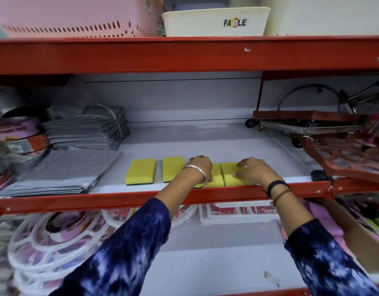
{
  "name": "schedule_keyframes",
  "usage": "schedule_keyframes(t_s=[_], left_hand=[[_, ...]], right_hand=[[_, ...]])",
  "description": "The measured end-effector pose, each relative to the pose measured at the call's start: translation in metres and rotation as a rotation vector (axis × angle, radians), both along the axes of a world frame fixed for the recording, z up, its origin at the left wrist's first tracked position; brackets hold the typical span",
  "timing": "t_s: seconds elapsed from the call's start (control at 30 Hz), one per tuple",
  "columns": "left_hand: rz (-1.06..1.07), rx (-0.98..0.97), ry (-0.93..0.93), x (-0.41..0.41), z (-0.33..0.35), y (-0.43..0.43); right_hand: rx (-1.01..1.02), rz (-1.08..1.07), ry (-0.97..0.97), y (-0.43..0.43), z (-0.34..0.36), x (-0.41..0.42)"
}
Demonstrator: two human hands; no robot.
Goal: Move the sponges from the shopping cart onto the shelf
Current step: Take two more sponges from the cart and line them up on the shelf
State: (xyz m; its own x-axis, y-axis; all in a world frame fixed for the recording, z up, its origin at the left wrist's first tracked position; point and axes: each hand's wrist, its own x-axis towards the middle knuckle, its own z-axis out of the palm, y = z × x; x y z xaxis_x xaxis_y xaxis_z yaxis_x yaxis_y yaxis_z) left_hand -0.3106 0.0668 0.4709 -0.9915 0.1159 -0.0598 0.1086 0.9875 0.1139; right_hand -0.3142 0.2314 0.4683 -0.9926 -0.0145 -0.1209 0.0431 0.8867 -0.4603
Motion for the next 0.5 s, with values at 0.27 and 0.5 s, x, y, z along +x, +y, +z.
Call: schedule_keyframes(t_s=[0.27,0.5], left_hand=[[-0.023,-0.005,0.054,0.015,-0.003,0.002],[-0.023,0.019,0.093,0.022,-0.010,0.001]], right_hand=[[0.003,0.019,0.025,-0.002,-0.002,0.016],[0.063,0.039,0.038,-0.004,-0.002,0.021]])
